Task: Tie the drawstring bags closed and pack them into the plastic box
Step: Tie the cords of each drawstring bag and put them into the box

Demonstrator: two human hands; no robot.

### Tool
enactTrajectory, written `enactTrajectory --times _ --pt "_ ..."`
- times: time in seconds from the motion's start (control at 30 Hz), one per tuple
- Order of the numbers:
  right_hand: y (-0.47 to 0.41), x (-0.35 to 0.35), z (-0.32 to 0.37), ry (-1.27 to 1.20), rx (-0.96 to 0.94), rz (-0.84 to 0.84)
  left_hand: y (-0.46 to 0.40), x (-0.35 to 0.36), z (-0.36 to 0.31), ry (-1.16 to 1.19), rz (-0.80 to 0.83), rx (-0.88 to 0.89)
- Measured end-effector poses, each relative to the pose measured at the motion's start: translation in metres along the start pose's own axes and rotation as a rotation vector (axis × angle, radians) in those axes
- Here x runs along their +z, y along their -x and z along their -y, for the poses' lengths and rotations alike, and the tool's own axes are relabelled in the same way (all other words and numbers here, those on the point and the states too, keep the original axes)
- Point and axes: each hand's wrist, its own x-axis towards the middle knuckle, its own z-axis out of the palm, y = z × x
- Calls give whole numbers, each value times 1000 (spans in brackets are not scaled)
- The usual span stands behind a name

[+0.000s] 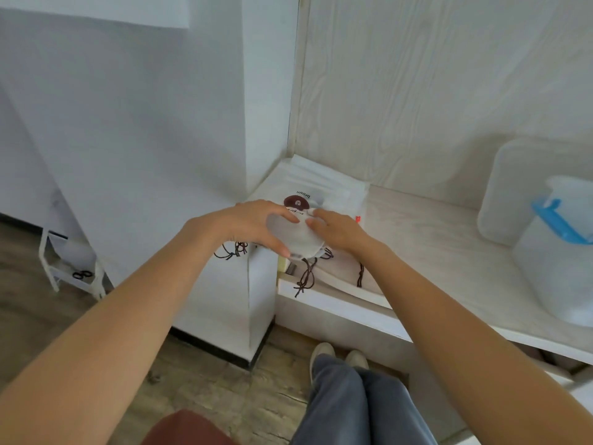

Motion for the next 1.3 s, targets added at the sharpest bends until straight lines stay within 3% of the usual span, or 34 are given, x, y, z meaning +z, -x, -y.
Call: enactTrajectory --times 0.13,0.23,0.37,0.5,0.6,0.67,0.73,0.77,0.83,1.0,1.3 --pt "0 -1 -1 -51 26 11 3 0 -6 -186 89 9" --pt "1 1 -2 -152 12 -17 2 -1 -7 -146 -86 91" --pt "19 -6 5 -523 -72 -189 -3 -2 -14 -83 -219 60" --pt "31 -15 6 -297 -232 -387 -8 -2 -21 -28 -367 49" --pt "27 -18 2 -344 -196 -461 -10 -2 -24 -89 -598 80" --pt "24 -19 0 -542 -102 -483 -13 2 -23 -98 -896 5" --pt "20 -18 -2 -758 -17 -490 -13 8 -24 133 -1126 -50" --pt "19 -17 -3 -821 21 -494 -14 11 -26 285 -1162 -42" --pt "20 -17 -3 -946 70 -489 -16 16 -29 440 -1157 -17" --pt "28 -22 -7 -1323 78 -381 -11 19 -39 527 -1190 50" --pt "27 -23 -13 -2020 154 -309 -17 22 -42 1027 -1129 -40"
